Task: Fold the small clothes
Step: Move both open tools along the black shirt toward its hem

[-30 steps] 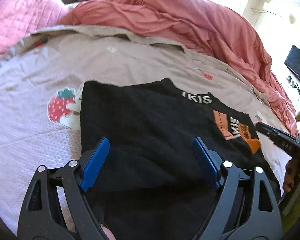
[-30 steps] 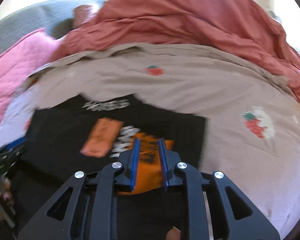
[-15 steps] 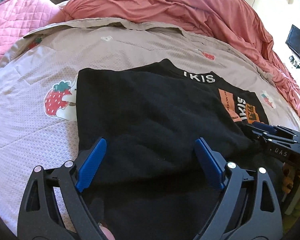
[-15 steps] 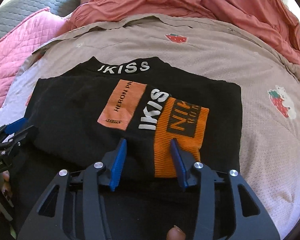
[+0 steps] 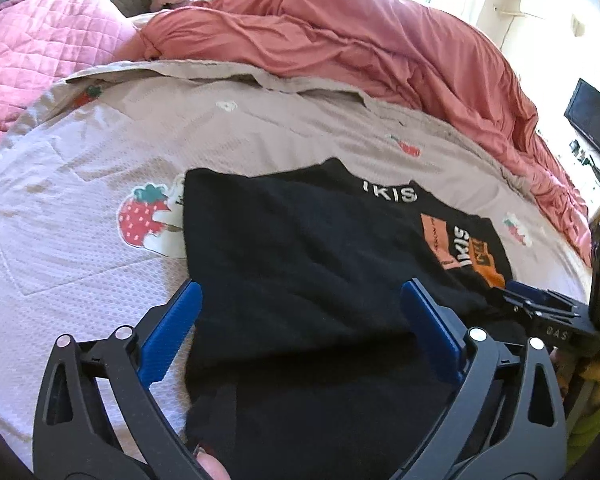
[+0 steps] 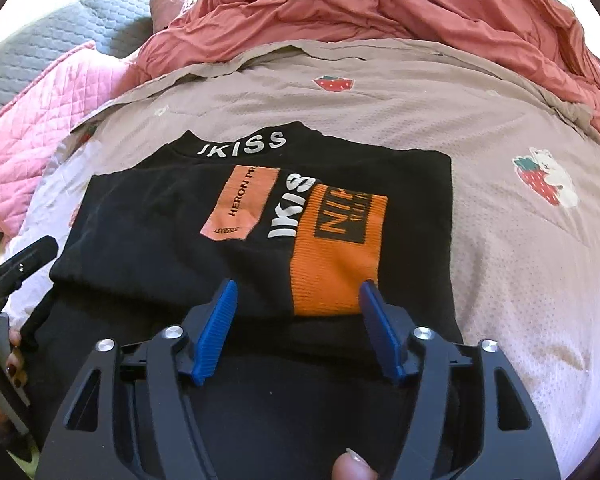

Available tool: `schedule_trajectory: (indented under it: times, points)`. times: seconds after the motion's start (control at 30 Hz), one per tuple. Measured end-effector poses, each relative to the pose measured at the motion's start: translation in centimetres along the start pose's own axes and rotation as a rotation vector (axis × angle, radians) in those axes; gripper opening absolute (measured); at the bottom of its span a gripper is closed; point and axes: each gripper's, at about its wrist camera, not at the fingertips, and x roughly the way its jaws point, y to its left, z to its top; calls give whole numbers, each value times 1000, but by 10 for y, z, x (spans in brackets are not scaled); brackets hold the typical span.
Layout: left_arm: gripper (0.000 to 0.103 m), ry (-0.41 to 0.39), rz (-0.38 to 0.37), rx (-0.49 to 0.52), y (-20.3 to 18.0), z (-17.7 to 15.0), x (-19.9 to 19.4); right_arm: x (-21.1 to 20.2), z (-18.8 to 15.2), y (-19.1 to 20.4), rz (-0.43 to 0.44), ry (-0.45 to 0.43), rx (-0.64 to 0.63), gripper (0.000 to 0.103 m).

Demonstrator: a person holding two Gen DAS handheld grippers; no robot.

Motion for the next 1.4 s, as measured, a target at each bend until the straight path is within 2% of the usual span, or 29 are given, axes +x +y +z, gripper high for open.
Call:
schedule_trajectory:
  times: [0.17, 0.33, 0.87, 1.4]
  points:
    - [93, -19, 6, -18, 5, 1, -7, -6, -2, -3, 8, -15, 32, 85]
    - [93, -31, 35, -27, 6, 1, -12, -13, 0, -1, 17, -46, 44, 92]
    - [93, -67, 31, -19, 3, -14, -30, -39, 3, 6, 33, -97, 42, 94]
    - [93, -62, 59, 1, -3, -39, -47, -75, -9, -2, 14, -147, 35, 94]
